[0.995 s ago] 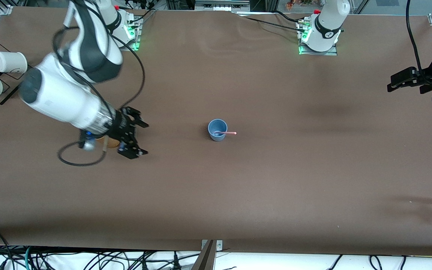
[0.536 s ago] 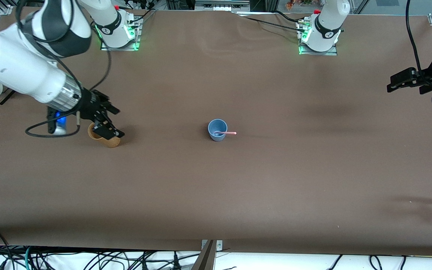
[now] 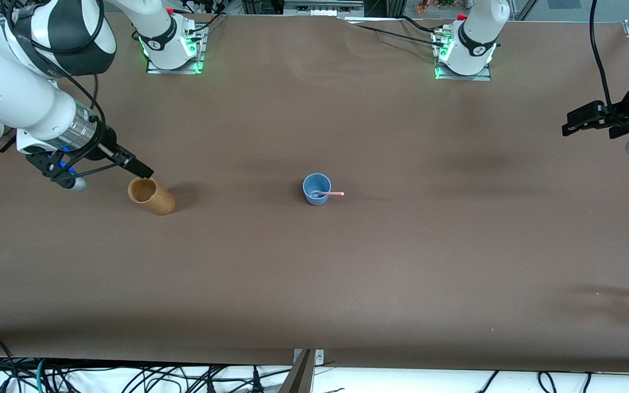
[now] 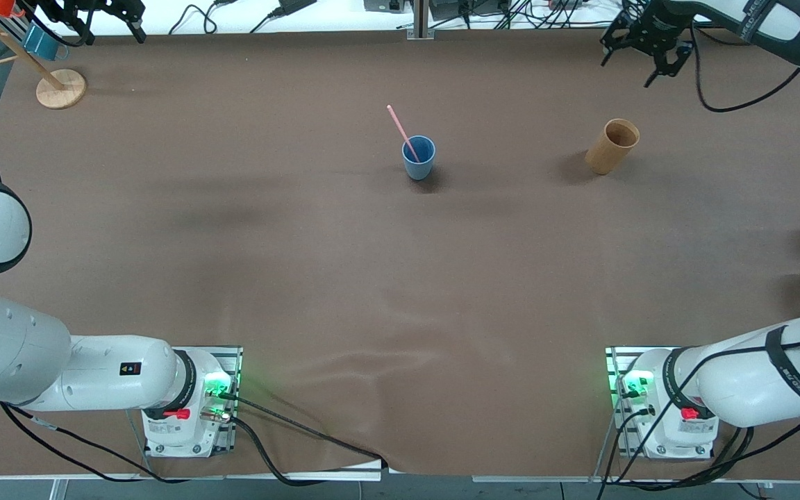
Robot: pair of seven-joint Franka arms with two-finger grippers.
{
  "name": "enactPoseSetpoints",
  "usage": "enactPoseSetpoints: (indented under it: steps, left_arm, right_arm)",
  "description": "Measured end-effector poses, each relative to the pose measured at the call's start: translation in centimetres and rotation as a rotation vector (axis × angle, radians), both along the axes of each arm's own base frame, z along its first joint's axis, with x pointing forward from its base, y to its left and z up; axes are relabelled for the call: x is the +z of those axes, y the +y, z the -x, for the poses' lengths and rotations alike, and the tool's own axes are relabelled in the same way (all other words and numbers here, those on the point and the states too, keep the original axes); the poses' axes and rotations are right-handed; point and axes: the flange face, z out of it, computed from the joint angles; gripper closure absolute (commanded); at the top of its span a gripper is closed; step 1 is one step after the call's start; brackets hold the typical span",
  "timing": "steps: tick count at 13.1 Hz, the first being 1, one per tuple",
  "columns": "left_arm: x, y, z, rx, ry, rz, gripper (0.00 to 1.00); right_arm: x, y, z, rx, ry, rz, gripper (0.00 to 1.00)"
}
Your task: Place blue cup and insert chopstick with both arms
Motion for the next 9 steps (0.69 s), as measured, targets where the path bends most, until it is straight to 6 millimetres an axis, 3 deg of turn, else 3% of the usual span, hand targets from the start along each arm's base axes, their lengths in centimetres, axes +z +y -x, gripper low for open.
enactPoseSetpoints:
  steps: [4,6,9]
  left_arm:
    - [0.0,0.0,0.0,0.0,0.0,0.0,0.0]
    - [0.0,0.0,0.0,-0.001,0.0,0.0,0.0]
    - [0.0,0.0,0.0,-0.001,0.001,0.0,0.0]
  right_arm:
    - [4.7,-4.4,3.1,0.279,0.029,-0.007,0.0]
    - [6.7,-5.4,4.3,0.366,0.014,0.002,0.0]
    - [7.6,-5.8,4.8,0.408,0.012,0.016,0.0]
